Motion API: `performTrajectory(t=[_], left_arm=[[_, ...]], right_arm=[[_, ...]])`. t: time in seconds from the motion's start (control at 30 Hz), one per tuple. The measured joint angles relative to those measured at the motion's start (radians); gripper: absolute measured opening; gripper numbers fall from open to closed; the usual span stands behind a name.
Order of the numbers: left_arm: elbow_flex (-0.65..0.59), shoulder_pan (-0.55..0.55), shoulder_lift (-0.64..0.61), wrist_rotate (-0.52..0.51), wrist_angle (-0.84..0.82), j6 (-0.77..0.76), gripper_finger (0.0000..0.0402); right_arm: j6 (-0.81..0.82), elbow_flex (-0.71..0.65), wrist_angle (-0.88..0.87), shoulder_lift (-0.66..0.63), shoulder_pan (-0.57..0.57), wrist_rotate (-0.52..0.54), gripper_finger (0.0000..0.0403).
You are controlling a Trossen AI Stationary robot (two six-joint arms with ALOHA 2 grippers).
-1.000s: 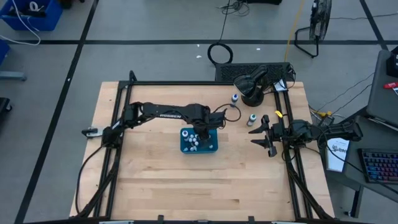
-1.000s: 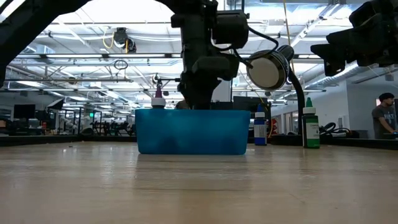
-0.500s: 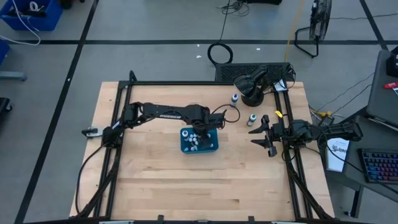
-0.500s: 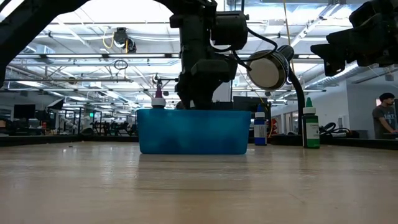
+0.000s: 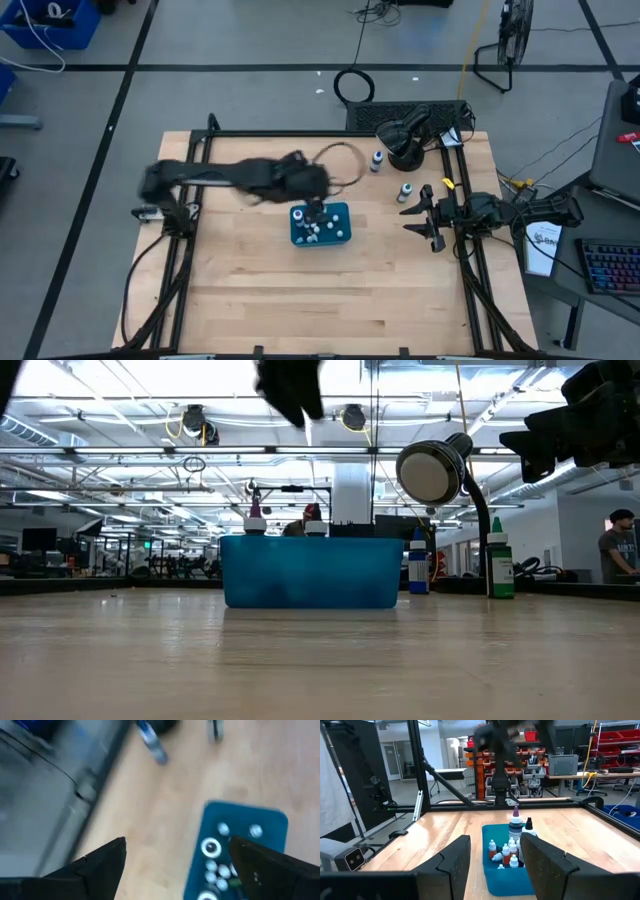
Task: Pick & Place food coloring
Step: Put the large green food coloring bottle into the blue bin
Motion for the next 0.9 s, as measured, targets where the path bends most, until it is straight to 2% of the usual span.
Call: performTrajectory(t=[0.03, 0.1, 0.33, 0.43, 0.5, 0.7, 0.9], left_arm=[[-0.078, -0.024, -0.066, -0.051, 0.066, -0.001, 0.0341], [-0.274, -0.057, -0.200, -0.080, 0.237, 0.002, 0.0334], [-1.103, -0.029, -0.646, 0.107, 0.988, 0.015, 0.0318], [-1.357, -0.006, -0.797, 0.172, 1.240, 0.002, 0.0314], [-1.476, -0.001, -0.889, 0.197, 1.351, 0.002, 0.0315], [-1.669, 0.018, -1.215, 0.201, 1.326, 0.001, 0.0325], [-1.722, 0.018, -1.504, 0.213, 1.109, 0.009, 0.0325]], right_arm=[[0.000, 0.000, 0.000, 0.000, 0.000, 0.000, 0.0167], [0.000, 0.000, 0.000, 0.000, 0.000, 0.000, 0.0167], [0.000, 0.000, 0.000, 0.000, 0.000, 0.000, 0.0167], [0.000, 0.000, 0.000, 0.000, 0.000, 0.000, 0.0167], [0.000, 0.000, 0.000, 0.000, 0.000, 0.000, 0.0167], [0.000, 0.000, 0.000, 0.000, 0.000, 0.000, 0.0167], [0.000, 0.000, 0.001, 0.000, 0.000, 0.000, 0.0167]])
